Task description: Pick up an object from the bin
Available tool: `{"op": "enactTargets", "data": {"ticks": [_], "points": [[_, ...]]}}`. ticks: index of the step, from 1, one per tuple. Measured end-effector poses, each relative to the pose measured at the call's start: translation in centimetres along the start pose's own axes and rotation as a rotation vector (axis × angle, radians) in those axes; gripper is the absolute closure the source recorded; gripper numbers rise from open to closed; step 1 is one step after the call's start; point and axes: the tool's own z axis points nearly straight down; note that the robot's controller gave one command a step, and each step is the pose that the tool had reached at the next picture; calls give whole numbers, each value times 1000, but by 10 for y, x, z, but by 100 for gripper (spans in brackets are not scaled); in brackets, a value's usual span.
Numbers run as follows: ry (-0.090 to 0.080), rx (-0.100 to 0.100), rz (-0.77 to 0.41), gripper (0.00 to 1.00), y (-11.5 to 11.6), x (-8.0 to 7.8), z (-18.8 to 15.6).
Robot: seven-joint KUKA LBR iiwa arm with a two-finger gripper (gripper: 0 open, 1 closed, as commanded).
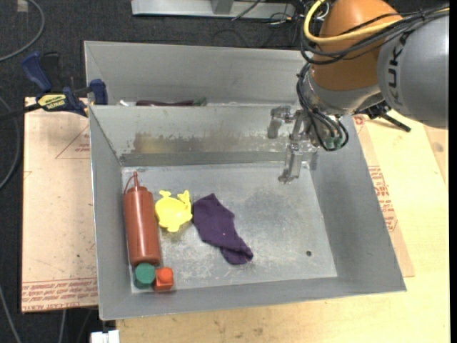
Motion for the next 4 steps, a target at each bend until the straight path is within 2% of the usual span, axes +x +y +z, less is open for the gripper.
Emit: {"op": "enactTargets", "data": {"ticks": [1, 2, 3, 4], "points": [[-5, -8, -47, 0, 0, 30, 22], [-3, 6, -36, 0, -8, 61, 59], [-11, -9, -49, 0, 15, 46, 111], [13, 2, -91, 0, 42, 74, 123]]}}
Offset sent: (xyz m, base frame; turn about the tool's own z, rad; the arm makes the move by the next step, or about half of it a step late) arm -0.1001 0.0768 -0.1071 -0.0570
